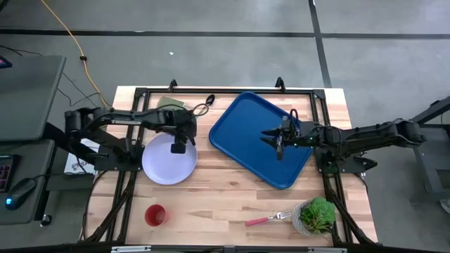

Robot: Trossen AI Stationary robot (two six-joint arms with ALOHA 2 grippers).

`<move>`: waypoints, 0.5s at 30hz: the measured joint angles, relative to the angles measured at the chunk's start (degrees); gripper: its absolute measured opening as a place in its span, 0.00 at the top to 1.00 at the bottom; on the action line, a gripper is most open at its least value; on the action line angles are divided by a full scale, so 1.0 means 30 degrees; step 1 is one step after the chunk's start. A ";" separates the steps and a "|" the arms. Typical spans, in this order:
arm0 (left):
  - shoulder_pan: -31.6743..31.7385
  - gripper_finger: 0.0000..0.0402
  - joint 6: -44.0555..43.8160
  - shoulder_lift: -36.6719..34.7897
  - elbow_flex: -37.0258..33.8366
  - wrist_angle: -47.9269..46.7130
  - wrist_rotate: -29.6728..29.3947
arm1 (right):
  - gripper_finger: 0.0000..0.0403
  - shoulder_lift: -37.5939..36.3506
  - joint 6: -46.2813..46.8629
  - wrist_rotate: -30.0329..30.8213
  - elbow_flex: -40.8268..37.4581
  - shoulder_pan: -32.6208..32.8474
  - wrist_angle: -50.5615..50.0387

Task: Pick and place plate/cup/fork/spoon on tray
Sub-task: Put the white plate on the blue tray

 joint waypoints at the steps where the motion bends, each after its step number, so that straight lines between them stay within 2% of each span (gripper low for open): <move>1: 0.0070 0.66 0.0168 0.0283 0.0000 -0.0026 0.0006 | 0.68 0.0000 -0.0001 0.0006 0.0000 0.0007 -0.0031; 15: 0.0339 0.66 0.2092 0.2434 0.0007 0.0006 -0.0047 | 0.68 0.0000 0.0022 0.0007 0.0000 0.0005 -0.0173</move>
